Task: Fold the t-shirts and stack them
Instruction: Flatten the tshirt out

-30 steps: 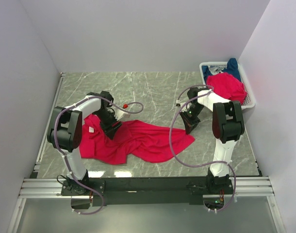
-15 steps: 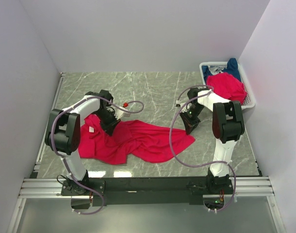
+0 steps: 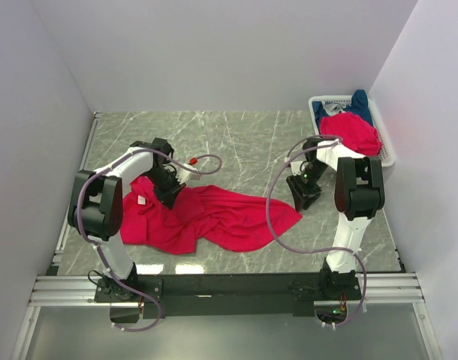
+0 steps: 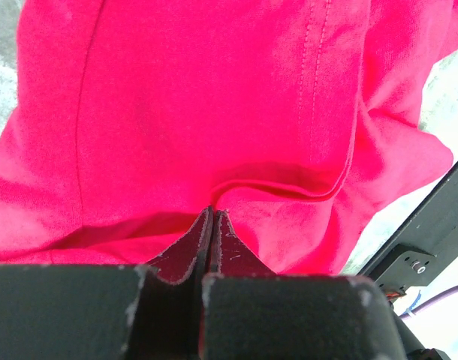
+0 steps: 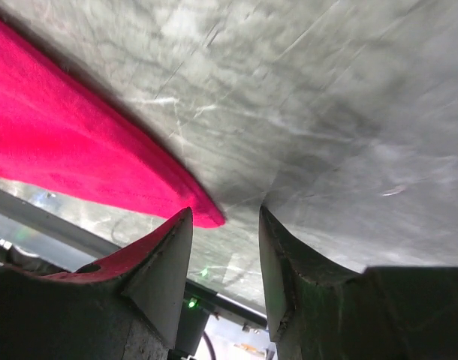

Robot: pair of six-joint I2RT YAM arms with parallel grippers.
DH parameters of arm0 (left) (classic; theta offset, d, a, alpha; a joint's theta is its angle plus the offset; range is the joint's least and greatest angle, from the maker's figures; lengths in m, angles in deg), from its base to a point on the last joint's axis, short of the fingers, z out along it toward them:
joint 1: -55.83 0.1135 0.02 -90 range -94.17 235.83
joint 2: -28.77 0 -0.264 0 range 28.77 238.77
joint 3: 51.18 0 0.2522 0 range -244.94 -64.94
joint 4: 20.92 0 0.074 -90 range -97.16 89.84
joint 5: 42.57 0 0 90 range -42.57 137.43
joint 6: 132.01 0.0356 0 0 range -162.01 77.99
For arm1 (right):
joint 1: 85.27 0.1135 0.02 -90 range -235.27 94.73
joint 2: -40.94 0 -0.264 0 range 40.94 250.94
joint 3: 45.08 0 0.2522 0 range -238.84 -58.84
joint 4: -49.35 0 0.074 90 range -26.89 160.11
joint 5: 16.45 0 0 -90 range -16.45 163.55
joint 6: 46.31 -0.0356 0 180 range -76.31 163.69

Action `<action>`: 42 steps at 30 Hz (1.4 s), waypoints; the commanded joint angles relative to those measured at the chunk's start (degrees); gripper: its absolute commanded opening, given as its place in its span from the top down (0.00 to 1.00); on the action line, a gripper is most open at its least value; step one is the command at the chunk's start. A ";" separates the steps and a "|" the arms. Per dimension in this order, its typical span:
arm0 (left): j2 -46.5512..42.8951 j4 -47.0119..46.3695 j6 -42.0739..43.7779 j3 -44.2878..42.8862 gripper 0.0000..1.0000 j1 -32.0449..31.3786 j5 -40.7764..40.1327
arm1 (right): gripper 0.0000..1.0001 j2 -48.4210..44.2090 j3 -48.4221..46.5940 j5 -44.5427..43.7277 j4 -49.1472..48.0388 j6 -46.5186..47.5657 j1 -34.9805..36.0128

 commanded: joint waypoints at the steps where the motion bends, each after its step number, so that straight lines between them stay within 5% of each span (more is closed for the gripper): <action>1: -2.28 1.00 0.37 -2.10 0.99 0.42 1.52 | 0.52 -1.19 2.03 1.15 1.72 0.58 0.53; 6: -2.63 1.09 -0.06 -2.54 0.99 0.51 2.22 | 0.52 -0.75 5.98 0.01 -0.38 -0.12 2.55; 9: -3.51 0.92 -0.59 -2.54 0.99 0.68 2.75 | 0.60 -0.31 7.31 -0.07 -1.09 -0.48 4.13; 14: -6.14 2.32 -2.34 -4.47 0.99 3.14 6.17 | 1.00 -0.92 6.88 -0.60 -1.88 -1.09 4.40; 29: -20.29 3.64 -9.80 -15.98 1.00 23.26 15.05 | 1.00 -18.75 -8.06 -0.87 0.23 -0.22 0.18; 37: -36.10 2.23 -17.46 -20.03 1.00 39.86 20.94 | 1.00 -36.85 -9.65 0.19 0.14 2.68 -2.89; 42: -44.36 -1.71 -24.74 -24.24 1.00 44.45 16.39 | 1.00 -48.98 -12.62 -0.25 -0.65 2.78 -2.89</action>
